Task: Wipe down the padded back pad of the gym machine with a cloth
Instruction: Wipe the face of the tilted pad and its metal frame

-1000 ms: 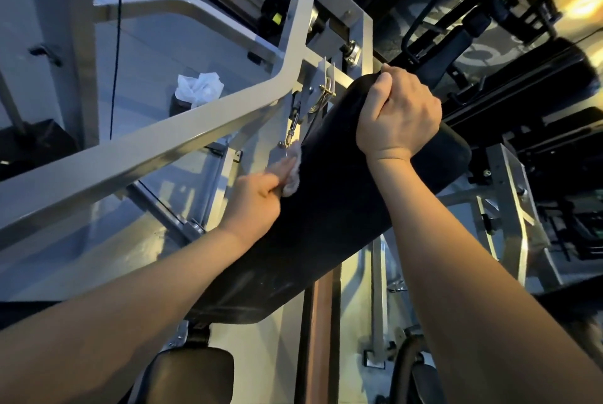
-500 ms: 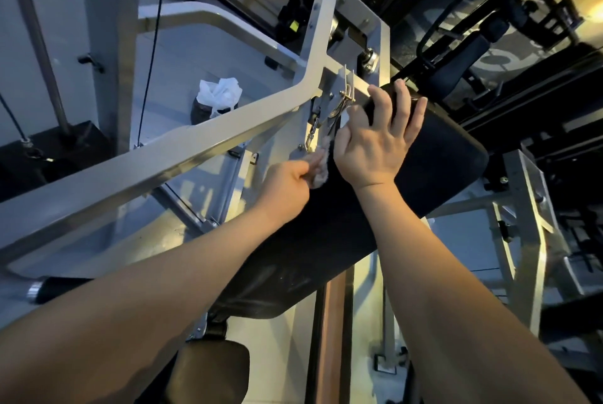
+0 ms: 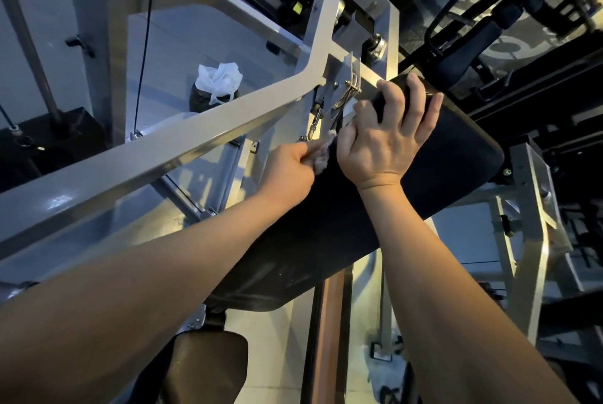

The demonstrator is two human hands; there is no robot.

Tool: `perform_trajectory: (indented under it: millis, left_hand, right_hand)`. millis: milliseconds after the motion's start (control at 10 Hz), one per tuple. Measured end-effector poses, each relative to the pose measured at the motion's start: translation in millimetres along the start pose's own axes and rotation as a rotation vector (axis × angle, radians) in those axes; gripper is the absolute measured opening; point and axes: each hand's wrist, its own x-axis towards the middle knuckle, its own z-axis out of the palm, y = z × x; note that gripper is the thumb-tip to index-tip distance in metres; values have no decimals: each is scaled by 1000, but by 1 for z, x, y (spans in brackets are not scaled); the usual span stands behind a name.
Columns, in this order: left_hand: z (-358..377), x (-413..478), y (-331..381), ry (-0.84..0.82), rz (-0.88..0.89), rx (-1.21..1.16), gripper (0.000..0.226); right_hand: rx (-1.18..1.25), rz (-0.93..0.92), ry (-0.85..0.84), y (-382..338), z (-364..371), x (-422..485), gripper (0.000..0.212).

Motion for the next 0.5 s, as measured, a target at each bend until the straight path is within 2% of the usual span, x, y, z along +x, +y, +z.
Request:
perform_trajectory:
  millis: [100,200,300,500]
  left_hand:
    - [-8,-2,-23,-11,-5,139,39]
    - [-23,-15,-49,0,-242,387,35]
    - [-30,-13,-34,-22,-306,353,37]
    - [-3,-32,6,65,-80,101,36]
  right_hand:
    - [-1,1,8,-1,0,0,18]
    - [-8,-4,27,-2,3,0,19]
    - [-18,3,39,-1,4,0,22]
    - [-7,-4,43,-1,2,-1,16]
